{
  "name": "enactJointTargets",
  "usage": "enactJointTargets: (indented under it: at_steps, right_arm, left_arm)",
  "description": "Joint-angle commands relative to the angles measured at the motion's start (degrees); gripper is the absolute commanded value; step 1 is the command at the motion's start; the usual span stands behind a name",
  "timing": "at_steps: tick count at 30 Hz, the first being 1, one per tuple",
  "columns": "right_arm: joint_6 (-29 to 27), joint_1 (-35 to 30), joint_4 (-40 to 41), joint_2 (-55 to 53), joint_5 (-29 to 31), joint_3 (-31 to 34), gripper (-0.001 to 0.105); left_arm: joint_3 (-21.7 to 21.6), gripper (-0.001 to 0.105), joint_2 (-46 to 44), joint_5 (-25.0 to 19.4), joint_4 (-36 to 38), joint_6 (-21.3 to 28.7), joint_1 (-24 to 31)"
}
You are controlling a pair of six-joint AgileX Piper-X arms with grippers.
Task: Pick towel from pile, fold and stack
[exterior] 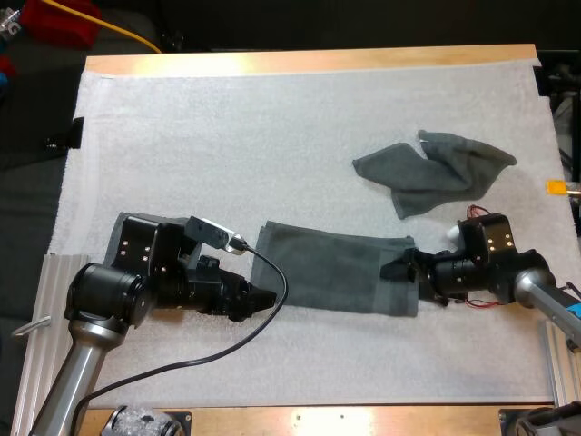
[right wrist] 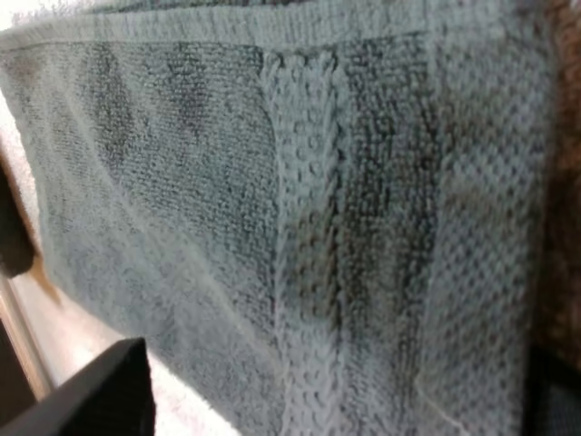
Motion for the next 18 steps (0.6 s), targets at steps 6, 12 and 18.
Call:
enactJointTargets:
  at_steps: [6, 12, 18]
  right_arm:
    - [0.12, -0.09, 0.96, 2.24, -4.27, 0.01, 0.072]
    - [0.96, 0.04, 0.92, 2.82, -3.82, 0.01, 0.060]
    - [1.24, 0.04, 0.92, 2.82, -2.34, 0.01, 0.026]
  left_arm:
    - [-0.40, 0.068, -0.47, 0.77, 0.22, 0.24, 0.06]
    - [-0.40, 0.068, -0.47, 0.77, 0.22, 0.24, 0.06]
    - [-0.40, 0.068, -0.47, 0.77, 0.22, 0.24, 0.06]
